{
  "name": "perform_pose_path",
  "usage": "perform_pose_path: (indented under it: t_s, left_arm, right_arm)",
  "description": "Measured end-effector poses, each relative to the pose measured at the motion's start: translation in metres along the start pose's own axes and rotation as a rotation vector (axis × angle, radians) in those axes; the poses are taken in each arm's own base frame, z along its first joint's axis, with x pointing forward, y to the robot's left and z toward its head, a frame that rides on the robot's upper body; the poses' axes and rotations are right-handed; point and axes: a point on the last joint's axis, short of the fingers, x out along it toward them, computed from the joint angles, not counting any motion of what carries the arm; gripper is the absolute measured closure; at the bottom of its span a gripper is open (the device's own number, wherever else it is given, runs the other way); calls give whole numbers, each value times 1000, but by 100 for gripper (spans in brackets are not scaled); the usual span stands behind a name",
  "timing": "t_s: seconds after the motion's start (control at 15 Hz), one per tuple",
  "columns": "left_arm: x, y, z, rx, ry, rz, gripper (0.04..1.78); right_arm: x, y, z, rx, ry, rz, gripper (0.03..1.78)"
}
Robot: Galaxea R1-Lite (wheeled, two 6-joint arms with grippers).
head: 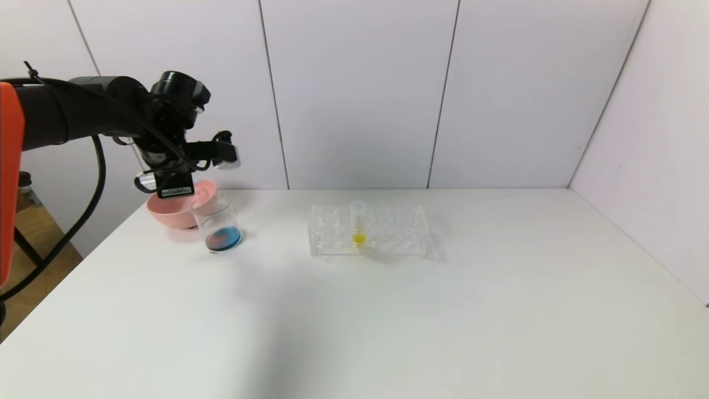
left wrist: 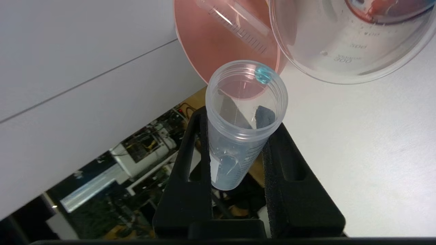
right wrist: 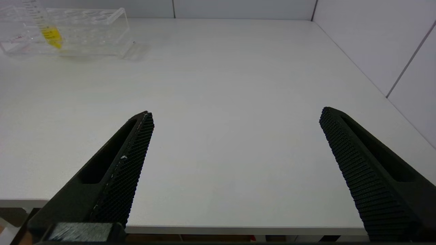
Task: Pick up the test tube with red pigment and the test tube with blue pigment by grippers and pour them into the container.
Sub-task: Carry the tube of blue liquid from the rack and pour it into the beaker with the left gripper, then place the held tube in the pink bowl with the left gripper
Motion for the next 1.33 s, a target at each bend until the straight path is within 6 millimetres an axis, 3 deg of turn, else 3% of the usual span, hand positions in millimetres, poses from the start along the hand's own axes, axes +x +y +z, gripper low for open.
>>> perform_pose_path:
  t_s: [0.53, 0.93, 1.33]
  left_arm:
    - [-23, 31, -29, -664, -302, -84, 138]
    - [-40, 63, -35, -967, -530, 55, 138]
    - [-42, 61, -38, -1141, -555, 26, 138]
  right_arm:
    - [0, 0, 0, 0, 0, 0, 4]
    - [0, 0, 0, 0, 0, 0, 4]
    - [0, 0, 0, 0, 0, 0, 4]
